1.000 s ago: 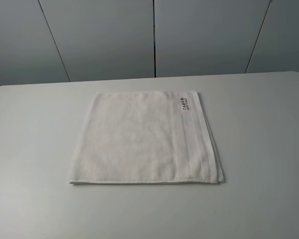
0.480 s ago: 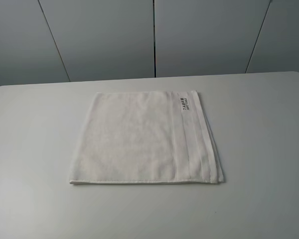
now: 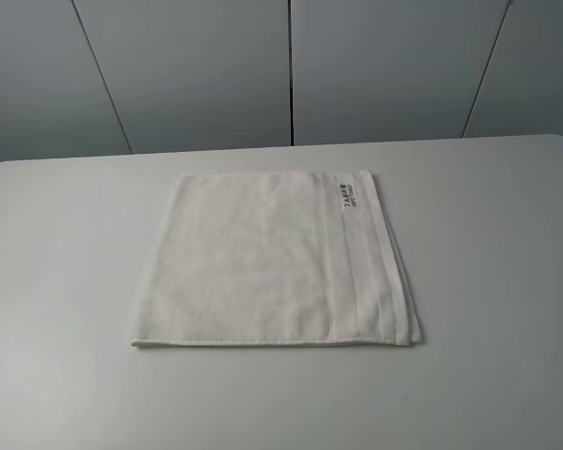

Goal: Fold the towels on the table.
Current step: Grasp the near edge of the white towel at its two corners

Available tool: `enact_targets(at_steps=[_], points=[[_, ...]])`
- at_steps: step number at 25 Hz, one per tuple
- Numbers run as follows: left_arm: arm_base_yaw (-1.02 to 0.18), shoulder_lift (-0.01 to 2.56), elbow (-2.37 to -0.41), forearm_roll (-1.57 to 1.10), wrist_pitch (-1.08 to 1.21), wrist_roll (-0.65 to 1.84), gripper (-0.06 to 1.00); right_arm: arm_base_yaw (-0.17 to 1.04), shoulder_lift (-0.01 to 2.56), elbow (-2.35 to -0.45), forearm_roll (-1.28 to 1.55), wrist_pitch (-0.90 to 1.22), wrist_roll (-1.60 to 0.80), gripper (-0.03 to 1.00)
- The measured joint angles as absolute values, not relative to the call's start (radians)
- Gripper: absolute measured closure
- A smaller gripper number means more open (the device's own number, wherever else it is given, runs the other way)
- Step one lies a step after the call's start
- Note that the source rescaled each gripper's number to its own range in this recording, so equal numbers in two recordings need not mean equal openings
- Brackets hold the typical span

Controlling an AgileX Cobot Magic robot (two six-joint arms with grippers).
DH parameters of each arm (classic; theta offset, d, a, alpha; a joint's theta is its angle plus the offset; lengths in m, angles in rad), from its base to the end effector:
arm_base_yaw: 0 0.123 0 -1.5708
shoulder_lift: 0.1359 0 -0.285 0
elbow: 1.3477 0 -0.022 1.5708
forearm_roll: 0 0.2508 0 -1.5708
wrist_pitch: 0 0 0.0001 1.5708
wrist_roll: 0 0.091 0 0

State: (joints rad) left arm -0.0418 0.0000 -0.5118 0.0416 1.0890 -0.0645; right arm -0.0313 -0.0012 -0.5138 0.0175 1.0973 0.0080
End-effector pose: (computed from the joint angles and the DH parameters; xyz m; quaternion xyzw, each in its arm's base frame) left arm -0.0073 0.0037 0.2783 -0.0109 0.8573 -0.0066 0.5147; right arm -0.0081 0.0017 0.2782 0.0163 0.8586 0.0028 0.5123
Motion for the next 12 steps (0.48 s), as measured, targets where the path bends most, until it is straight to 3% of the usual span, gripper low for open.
enact_targets(at_steps=[12], points=[[-0.042, 0.000, -0.512, 0.048, 1.089, -0.064, -0.06, -0.031, -0.001, -0.514, 0.041, 1.097, 0.008, -0.03]])
